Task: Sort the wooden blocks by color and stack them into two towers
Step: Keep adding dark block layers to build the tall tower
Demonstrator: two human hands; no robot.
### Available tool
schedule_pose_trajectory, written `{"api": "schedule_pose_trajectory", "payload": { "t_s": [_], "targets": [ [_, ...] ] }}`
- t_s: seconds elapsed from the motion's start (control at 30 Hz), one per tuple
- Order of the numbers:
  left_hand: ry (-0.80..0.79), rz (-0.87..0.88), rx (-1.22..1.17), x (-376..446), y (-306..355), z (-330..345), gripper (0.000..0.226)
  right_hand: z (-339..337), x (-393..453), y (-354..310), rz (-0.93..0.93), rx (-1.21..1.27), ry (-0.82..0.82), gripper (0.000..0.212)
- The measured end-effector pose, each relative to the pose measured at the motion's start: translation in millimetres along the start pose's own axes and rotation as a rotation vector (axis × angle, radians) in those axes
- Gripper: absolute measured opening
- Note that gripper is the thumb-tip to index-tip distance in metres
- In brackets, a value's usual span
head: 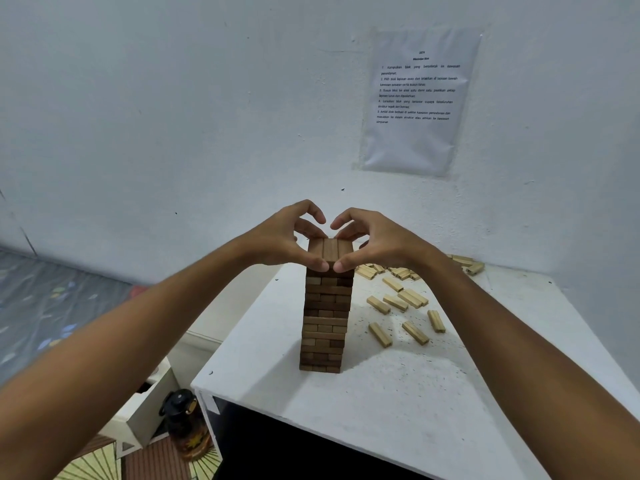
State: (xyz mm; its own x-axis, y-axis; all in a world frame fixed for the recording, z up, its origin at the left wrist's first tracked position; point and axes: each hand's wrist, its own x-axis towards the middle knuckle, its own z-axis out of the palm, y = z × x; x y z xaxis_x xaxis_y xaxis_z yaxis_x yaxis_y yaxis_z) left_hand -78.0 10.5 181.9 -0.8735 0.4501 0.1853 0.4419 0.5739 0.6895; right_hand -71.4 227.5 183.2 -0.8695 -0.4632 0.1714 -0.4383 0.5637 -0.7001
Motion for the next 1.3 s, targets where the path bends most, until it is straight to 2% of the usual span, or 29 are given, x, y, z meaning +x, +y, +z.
{"api": "schedule_pose_trajectory", "payload": {
  "t_s": [0.43,0.63,0.87,1.3],
  "targets": [
    [-0.02,0.001,0.013,0.0,0.8,-0.7,0.072,-1.4,1.0,0.1,0.001,0.01,-0.012,0.064],
    [-0.027,0.002,0.013,0.4,0.5,-0.7,0.078,-1.2,1.4,0.5,0.0,0.012,-0.011,0.062],
    [-0.027,0.014,0.012,-0.1,-0.1,-0.1,0.073,-0.9,-0.1,0.5,0.002,0.016,-0.001,0.062],
    [-0.029,0.02,0.003,-0.9,0.5,-0.3,0.082,-1.0,0.1,0.5,0.005,0.024,0.003,0.064]
  ]
}}
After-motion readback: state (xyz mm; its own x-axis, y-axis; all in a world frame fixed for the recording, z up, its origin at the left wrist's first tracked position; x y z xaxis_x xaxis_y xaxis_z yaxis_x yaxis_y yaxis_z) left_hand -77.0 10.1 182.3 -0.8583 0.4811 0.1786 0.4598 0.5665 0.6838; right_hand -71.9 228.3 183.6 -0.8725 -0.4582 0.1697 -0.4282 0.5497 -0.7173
